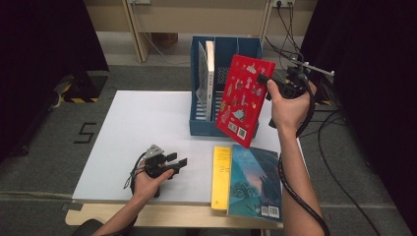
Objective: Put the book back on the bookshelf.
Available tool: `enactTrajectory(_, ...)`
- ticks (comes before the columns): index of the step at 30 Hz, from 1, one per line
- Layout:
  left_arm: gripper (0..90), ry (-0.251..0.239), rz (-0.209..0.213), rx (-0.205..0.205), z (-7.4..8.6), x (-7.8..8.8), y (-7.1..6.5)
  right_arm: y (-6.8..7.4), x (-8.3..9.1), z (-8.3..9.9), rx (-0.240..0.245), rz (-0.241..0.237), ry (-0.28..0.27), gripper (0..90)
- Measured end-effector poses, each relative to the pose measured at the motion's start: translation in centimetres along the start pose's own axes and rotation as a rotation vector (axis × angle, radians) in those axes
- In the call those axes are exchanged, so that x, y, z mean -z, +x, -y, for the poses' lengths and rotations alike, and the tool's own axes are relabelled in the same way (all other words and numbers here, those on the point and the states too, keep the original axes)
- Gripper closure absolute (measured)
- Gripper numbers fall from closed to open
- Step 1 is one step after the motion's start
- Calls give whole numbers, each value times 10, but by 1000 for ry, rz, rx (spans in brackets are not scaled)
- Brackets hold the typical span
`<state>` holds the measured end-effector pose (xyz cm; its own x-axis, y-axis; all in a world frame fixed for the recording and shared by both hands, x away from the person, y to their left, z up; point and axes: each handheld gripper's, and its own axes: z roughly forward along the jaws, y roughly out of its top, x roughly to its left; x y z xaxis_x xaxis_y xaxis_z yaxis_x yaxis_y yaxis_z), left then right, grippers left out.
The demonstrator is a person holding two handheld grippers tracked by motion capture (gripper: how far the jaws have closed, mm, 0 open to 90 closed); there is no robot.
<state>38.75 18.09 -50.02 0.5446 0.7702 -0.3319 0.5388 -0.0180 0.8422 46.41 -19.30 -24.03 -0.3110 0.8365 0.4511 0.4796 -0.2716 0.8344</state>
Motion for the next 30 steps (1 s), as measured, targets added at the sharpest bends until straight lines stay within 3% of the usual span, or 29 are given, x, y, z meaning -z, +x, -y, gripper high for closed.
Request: enactTrajectory(30, 415, -3, -2, 2, 0, 2, 2, 22, -28, -15, 74, 59, -84, 804)
